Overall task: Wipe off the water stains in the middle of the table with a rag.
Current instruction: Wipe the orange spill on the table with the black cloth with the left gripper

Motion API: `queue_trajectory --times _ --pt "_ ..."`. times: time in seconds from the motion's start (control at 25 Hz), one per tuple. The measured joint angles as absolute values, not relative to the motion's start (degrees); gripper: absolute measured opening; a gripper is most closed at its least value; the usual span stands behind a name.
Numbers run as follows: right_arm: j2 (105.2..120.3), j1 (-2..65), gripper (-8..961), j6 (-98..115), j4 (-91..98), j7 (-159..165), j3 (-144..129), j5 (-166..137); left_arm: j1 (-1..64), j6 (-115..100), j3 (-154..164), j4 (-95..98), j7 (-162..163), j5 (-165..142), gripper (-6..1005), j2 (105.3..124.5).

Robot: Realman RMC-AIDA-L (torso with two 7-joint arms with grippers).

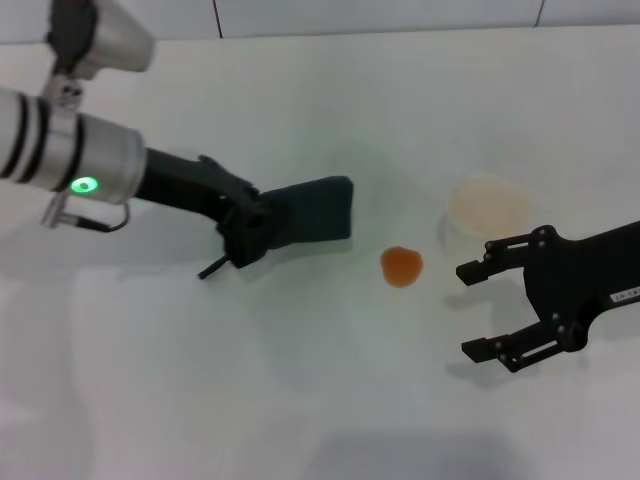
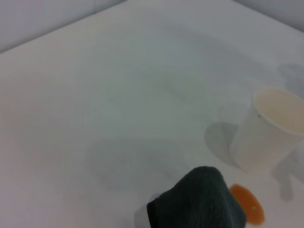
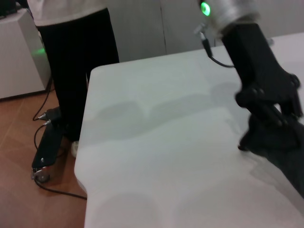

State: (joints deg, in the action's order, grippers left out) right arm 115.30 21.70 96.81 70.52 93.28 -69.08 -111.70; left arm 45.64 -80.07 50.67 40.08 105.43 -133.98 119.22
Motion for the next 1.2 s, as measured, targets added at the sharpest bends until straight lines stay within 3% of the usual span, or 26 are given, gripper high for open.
queue_trajectory --times 0.48,1.2 --pt "115.30 21.5 820 96.5 67.2 89.3 -69.1 -110.8 56.0 -66.5 60.9 26.4 111.3 -133.5 98 119.73" --pt "115.31 23.3 819 94.8 64.5 88.7 -69.2 -111.1 55.3 -72.7 75.5 27.2 111.5 -124.0 98 119.42"
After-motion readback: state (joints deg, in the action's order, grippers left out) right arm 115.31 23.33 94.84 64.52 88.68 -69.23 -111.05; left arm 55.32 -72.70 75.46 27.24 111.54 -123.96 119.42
